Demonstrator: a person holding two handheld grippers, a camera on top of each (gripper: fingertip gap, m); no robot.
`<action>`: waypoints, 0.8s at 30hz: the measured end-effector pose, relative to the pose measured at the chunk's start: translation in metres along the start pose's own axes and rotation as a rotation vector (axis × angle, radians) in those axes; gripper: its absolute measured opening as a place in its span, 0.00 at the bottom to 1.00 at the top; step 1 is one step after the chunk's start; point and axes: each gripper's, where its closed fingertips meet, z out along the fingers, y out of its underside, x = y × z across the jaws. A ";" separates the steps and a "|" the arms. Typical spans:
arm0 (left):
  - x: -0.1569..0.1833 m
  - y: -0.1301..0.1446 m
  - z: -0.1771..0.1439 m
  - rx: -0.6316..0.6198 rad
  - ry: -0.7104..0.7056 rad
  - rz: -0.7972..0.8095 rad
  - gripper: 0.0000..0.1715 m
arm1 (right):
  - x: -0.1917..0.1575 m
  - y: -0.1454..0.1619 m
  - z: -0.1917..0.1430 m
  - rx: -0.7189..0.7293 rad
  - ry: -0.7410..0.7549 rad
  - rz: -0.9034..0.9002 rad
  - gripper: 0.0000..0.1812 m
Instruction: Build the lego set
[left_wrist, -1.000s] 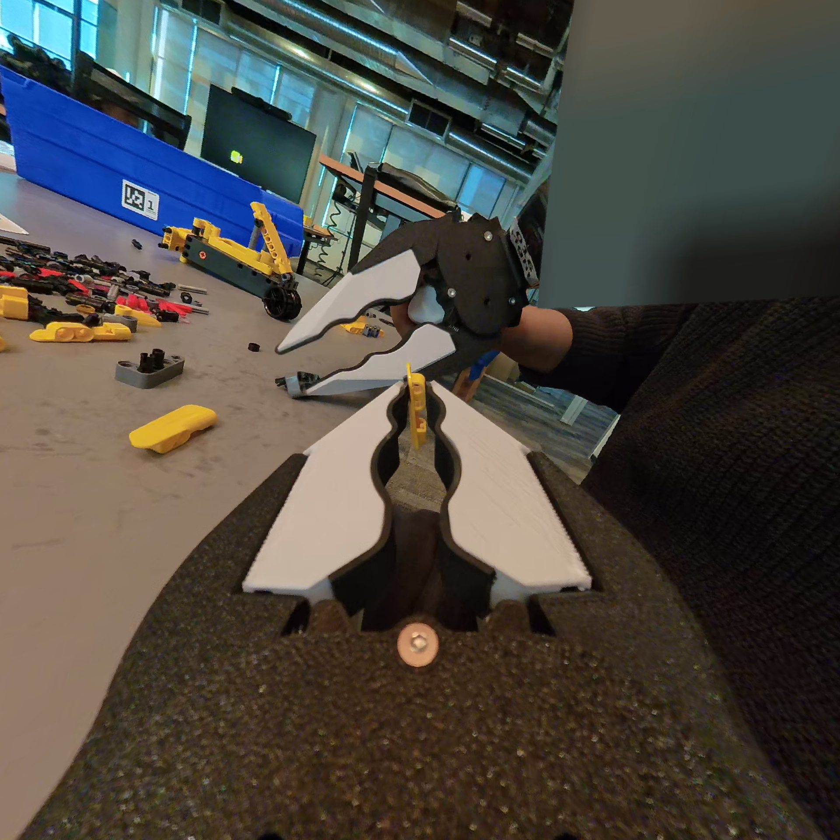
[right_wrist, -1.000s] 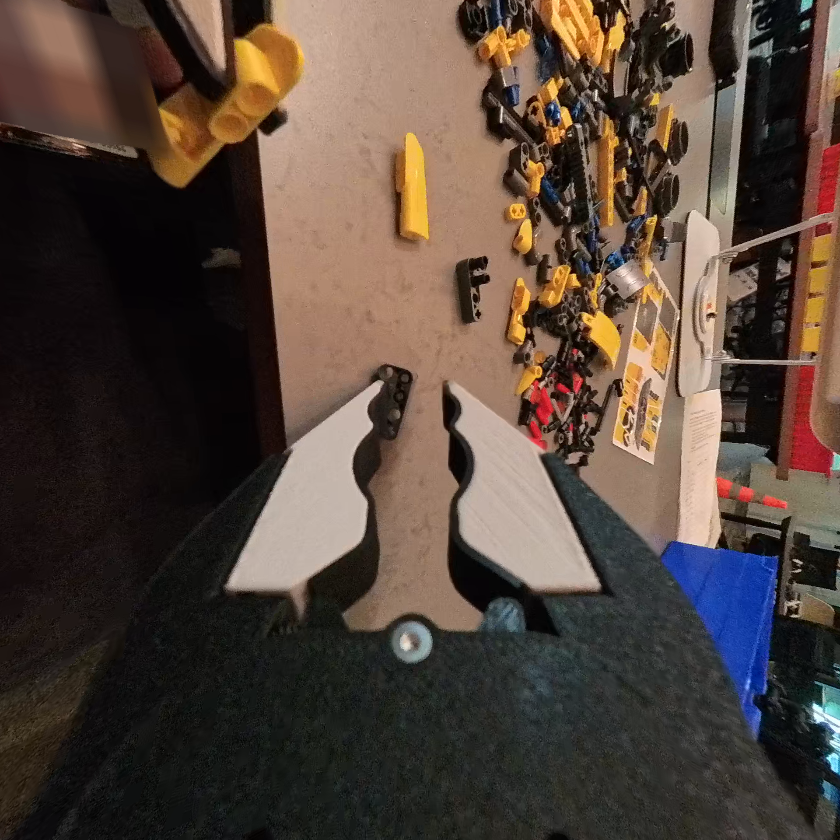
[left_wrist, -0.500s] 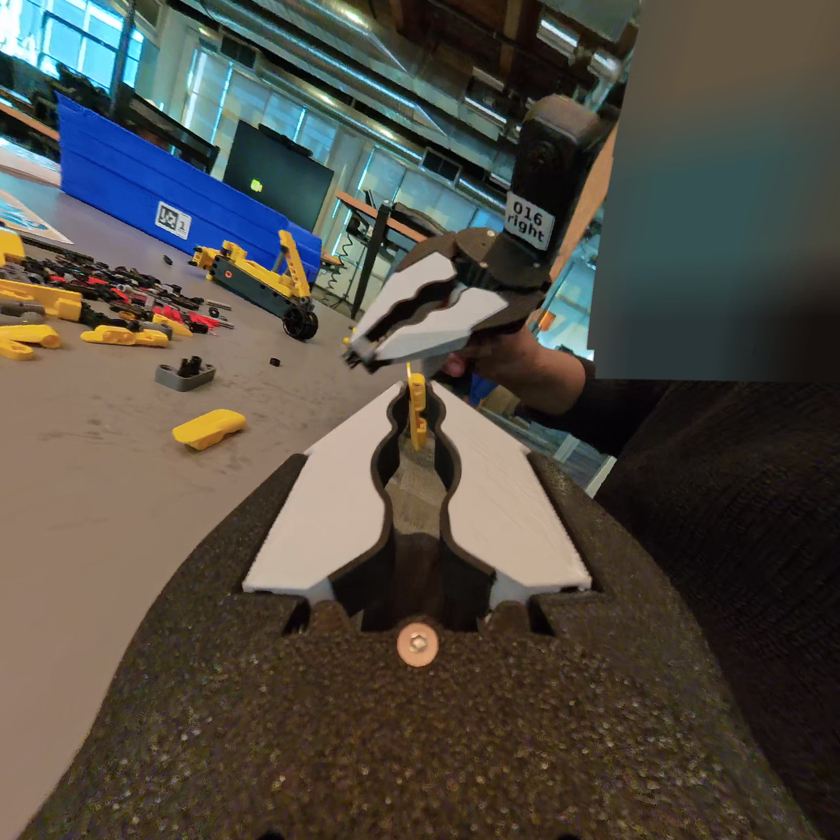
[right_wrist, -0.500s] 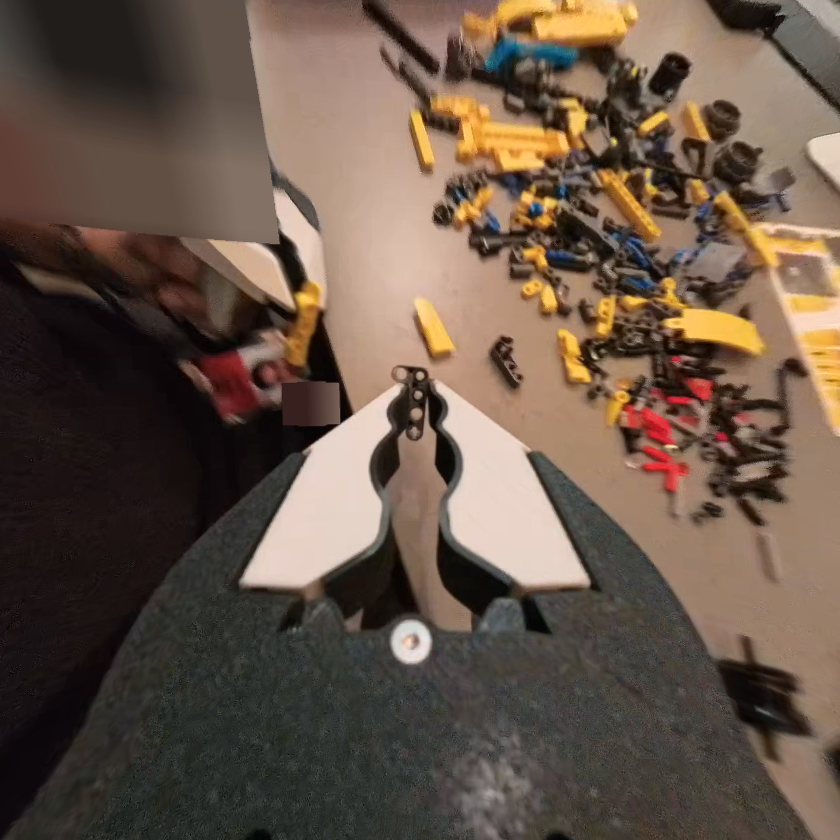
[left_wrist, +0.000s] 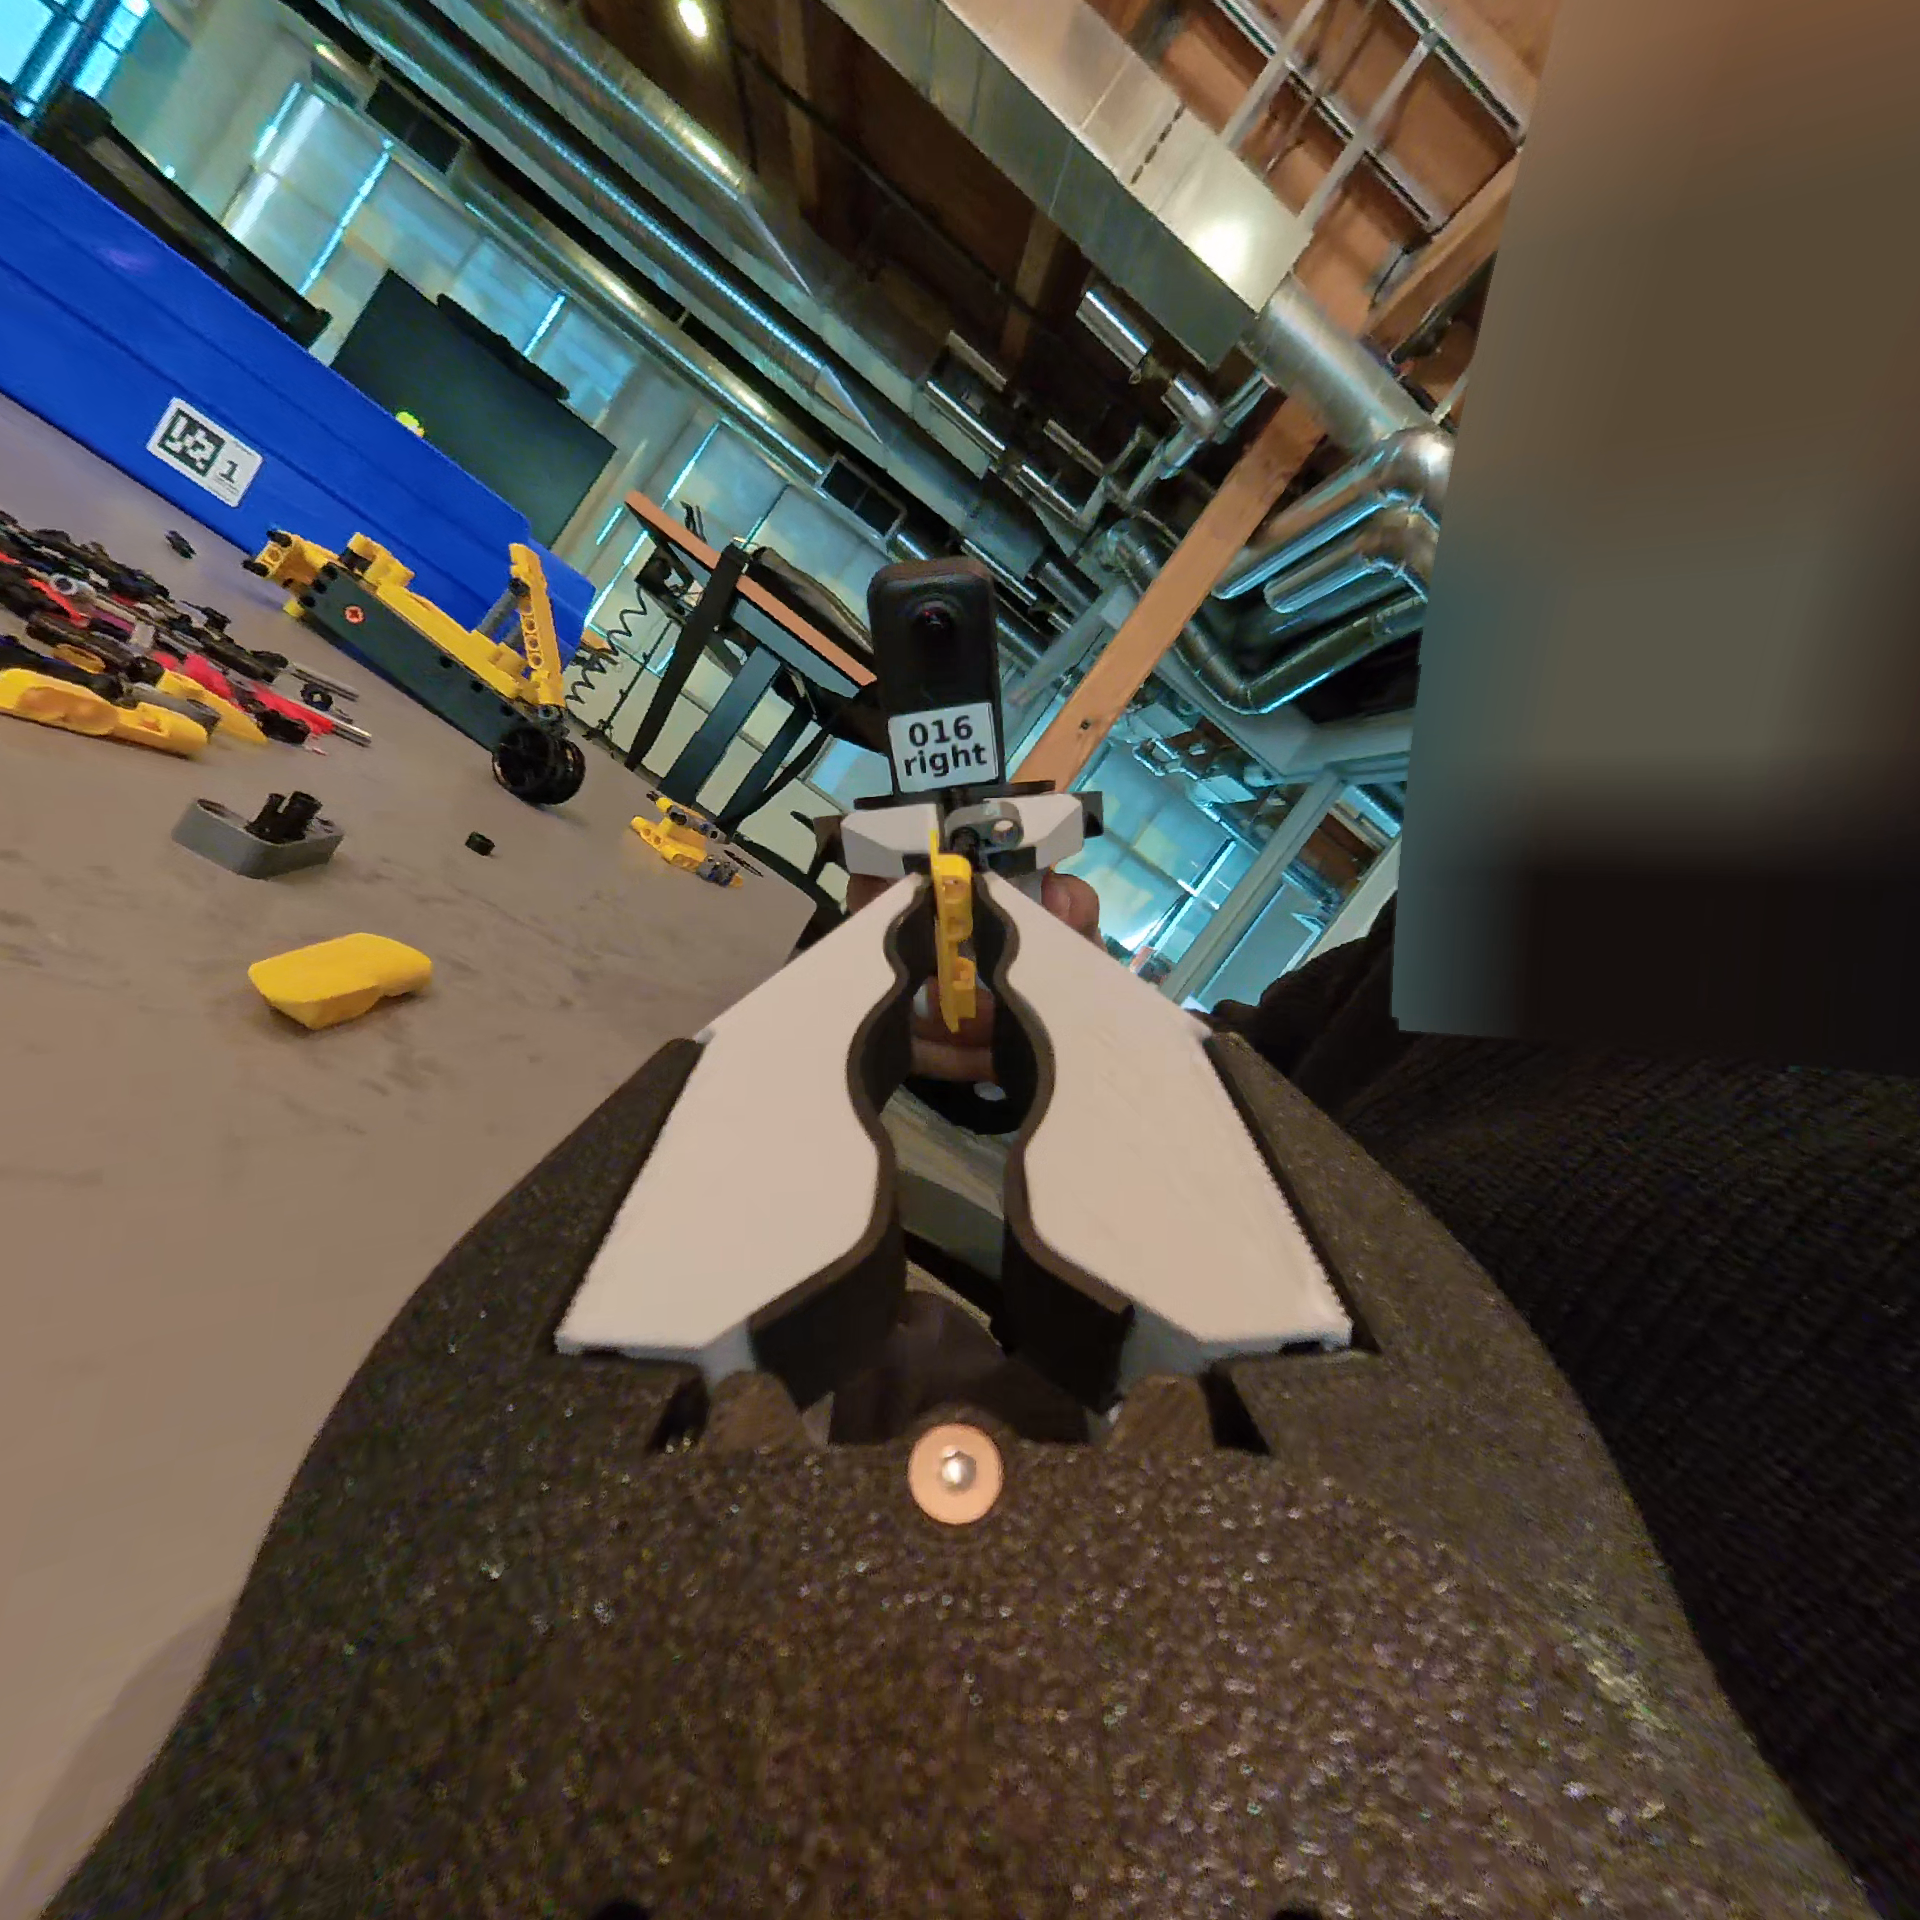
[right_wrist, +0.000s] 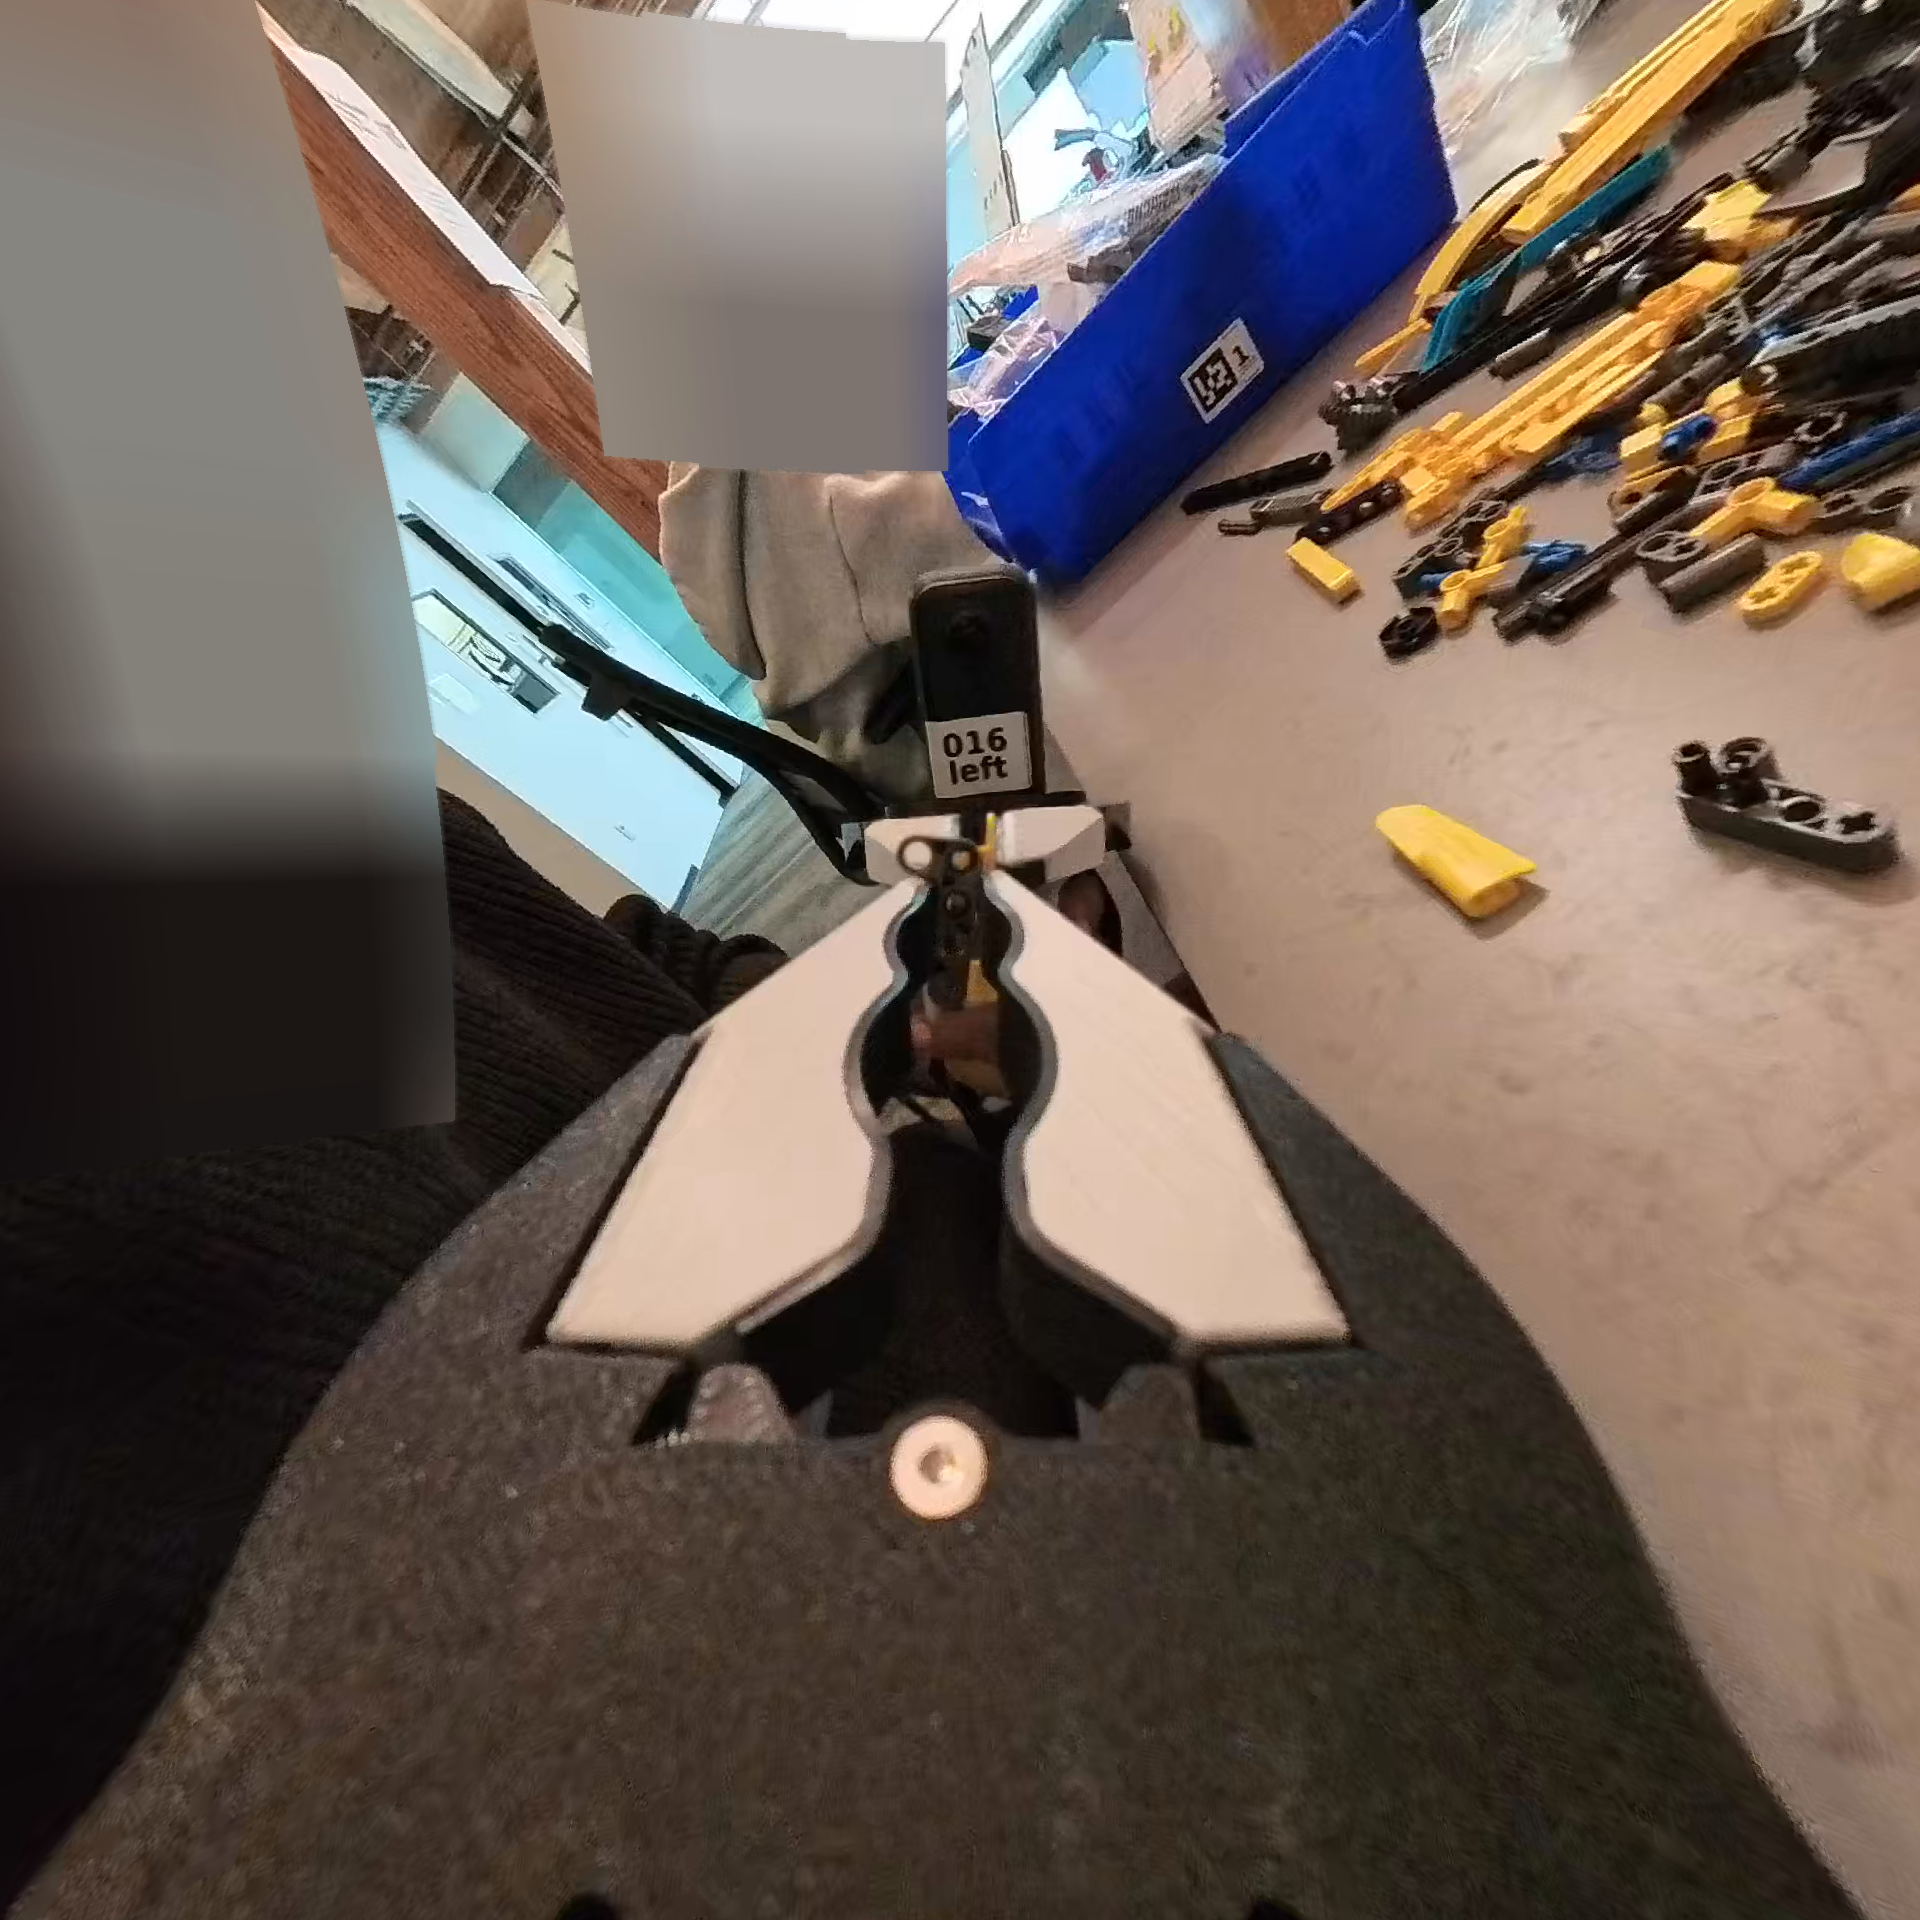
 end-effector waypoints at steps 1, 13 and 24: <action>0.001 0.000 0.000 0.001 0.007 -0.006 0.03 | 0.000 0.001 0.000 -0.008 0.001 0.001 0.04; 0.001 0.008 0.004 -0.050 0.011 -0.048 0.03 | 0.003 0.008 -0.006 -0.087 -0.027 0.077 0.03; 0.001 0.021 0.007 -0.145 0.001 -0.041 0.03 | 0.003 0.019 -0.014 -0.273 0.008 0.031 0.03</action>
